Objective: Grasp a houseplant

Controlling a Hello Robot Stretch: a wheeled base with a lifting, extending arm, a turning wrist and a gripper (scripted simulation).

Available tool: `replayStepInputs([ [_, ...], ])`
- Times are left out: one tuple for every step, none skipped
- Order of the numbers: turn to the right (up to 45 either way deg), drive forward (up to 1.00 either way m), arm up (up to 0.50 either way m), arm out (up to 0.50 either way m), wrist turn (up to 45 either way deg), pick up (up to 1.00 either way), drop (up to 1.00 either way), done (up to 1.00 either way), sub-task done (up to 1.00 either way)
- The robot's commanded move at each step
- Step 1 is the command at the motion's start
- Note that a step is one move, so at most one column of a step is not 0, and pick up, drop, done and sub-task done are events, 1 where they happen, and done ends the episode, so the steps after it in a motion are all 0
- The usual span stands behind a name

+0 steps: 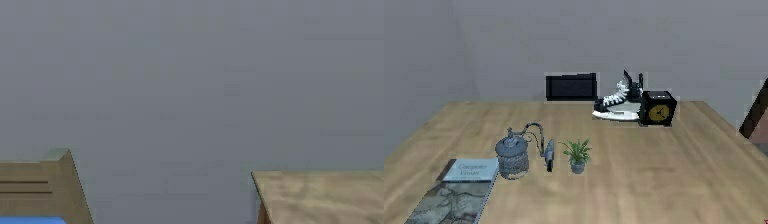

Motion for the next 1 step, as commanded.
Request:
replayStepInputs([
  [0.0,0.0,0.5,0.0,0.0,0.0,0.0,0.0,0.0],
])
